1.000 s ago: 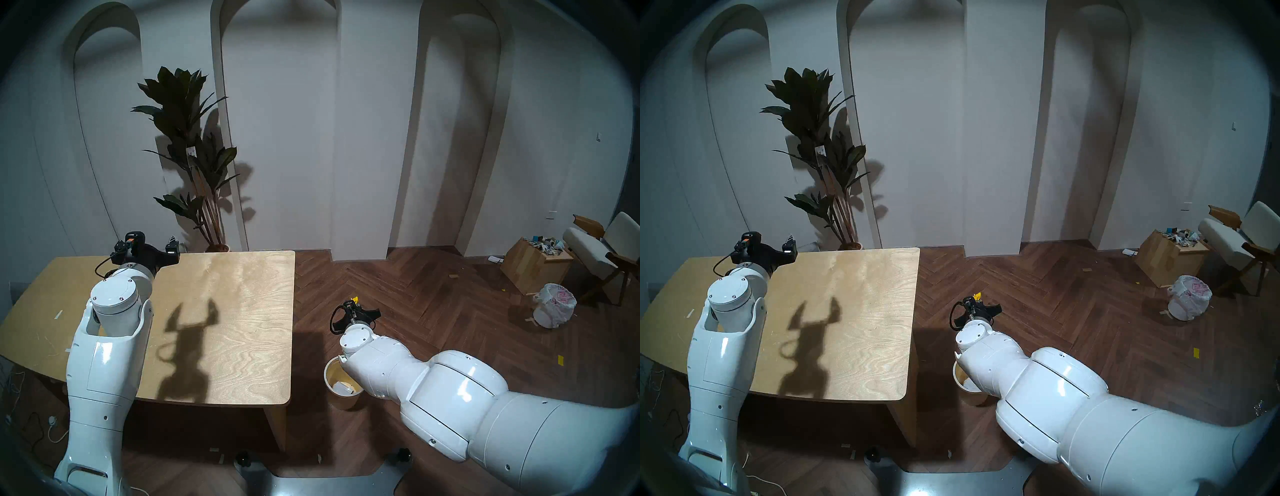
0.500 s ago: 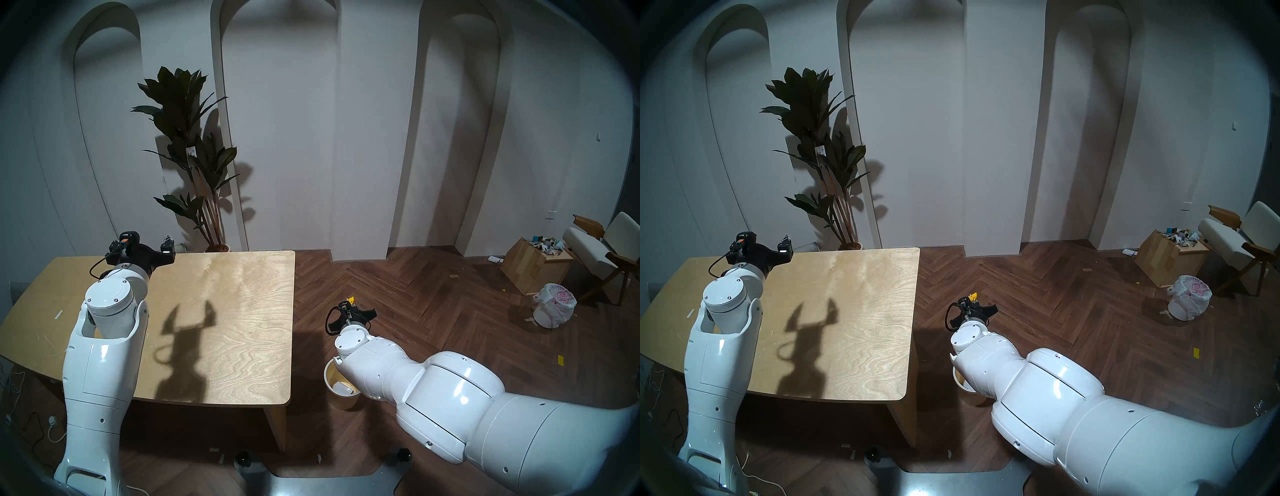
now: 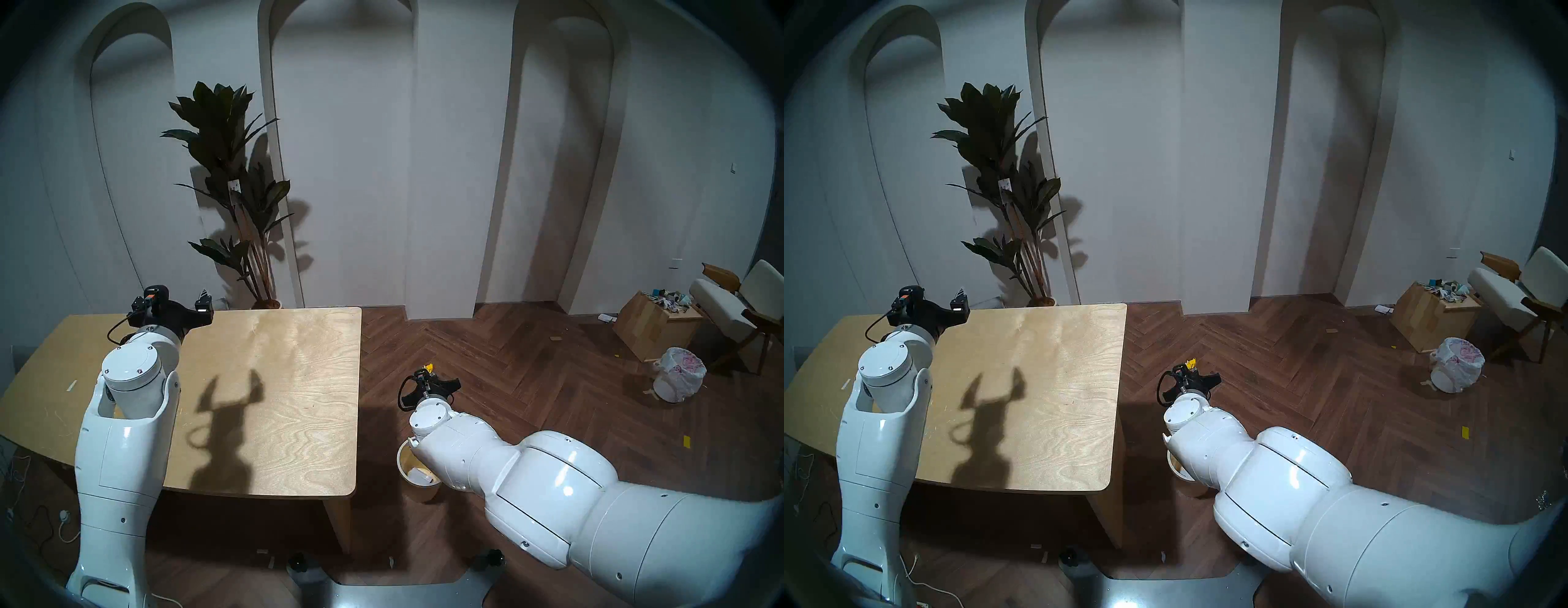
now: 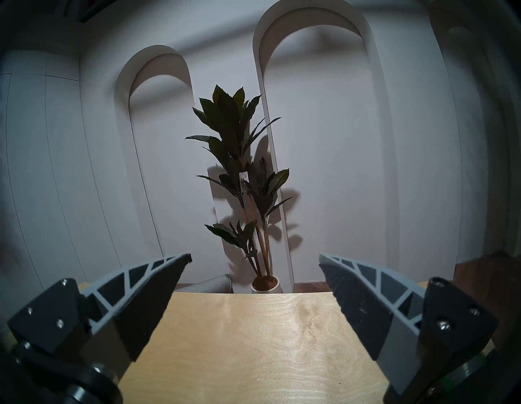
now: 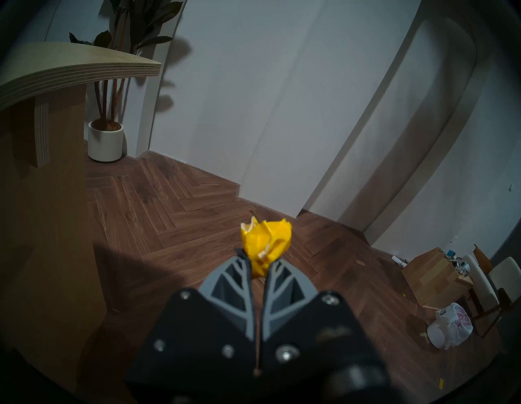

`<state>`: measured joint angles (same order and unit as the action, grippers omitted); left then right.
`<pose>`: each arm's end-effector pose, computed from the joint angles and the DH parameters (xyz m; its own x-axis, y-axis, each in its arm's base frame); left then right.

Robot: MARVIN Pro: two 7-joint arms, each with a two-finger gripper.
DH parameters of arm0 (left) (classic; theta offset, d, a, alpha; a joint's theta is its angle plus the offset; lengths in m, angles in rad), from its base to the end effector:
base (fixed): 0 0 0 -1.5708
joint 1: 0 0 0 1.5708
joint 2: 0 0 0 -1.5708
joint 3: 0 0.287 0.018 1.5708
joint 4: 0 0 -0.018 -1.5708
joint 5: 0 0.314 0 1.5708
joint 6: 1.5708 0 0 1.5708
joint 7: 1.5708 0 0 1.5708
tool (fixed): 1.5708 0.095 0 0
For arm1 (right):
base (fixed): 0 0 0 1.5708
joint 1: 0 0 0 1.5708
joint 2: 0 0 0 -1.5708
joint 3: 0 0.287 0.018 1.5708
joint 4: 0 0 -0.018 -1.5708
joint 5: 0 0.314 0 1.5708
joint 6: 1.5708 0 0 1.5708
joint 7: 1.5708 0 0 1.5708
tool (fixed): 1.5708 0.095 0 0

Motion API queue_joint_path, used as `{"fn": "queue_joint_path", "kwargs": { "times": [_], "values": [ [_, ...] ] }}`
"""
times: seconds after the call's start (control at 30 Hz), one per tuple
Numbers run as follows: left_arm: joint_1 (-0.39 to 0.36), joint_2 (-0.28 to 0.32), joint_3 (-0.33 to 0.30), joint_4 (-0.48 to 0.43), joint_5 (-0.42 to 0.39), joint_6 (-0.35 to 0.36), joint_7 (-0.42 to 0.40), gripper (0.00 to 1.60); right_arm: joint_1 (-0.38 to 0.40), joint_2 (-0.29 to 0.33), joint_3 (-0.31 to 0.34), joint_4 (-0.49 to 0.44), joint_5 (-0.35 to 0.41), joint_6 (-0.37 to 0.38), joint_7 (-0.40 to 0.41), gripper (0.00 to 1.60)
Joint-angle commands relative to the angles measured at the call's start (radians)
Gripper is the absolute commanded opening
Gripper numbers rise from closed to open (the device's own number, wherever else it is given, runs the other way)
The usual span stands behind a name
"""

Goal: Put the trash into the trash bin on the ground

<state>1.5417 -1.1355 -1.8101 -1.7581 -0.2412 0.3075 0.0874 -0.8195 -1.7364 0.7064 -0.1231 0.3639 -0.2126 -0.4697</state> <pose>0.4171 0.2013 -0.1796 0.0390 -0.1798 0.9829 0.2772 -0.9431 -0.1835 0.5085 0.1205 -0.4448 0.3447 0.3850 0.8561 0.0627 -0.9194 0.3882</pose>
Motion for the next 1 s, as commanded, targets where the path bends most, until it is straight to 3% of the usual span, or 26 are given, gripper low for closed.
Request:
{"fn": "queue_joint_path", "kwargs": {
  "times": [0.0,0.03,0.07,0.13,0.2,0.23,0.27,0.97],
  "values": [
    [-0.006,0.003,0.002,-0.025,0.001,-0.001,-0.001,1.60,0.006,0.008,0.008,-0.006,0.007,-0.018,0.001,0.59],
    [-0.006,0.002,0.004,-0.024,0.001,-0.002,-0.001,1.60,0.005,0.009,0.010,-0.006,0.007,-0.020,0.000,0.72],
    [-0.007,0.002,0.005,-0.023,0.000,-0.002,-0.001,1.60,0.003,0.009,0.013,-0.005,0.009,-0.022,-0.003,0.73],
    [-0.007,0.002,0.006,-0.023,-0.001,-0.002,0.000,1.60,0.002,0.011,0.016,-0.004,0.010,-0.023,-0.006,0.61],
    [-0.007,0.002,0.008,-0.023,-0.001,-0.002,0.000,1.60,0.000,0.016,0.022,-0.004,0.015,-0.026,-0.003,0.60],
    [-0.007,0.002,0.008,-0.024,-0.001,-0.001,0.000,1.60,-0.001,0.018,0.023,-0.004,0.015,-0.029,-0.001,1.17],
    [-0.007,0.002,0.009,-0.024,-0.002,-0.001,0.001,1.60,-0.002,0.020,0.024,-0.005,0.015,-0.031,-0.003,1.60],
    [0.002,0.009,0.006,-0.028,-0.009,0.000,0.005,1.60,0.009,0.038,0.068,-0.012,0.055,-0.070,-0.052,1.60]
  ]
}}
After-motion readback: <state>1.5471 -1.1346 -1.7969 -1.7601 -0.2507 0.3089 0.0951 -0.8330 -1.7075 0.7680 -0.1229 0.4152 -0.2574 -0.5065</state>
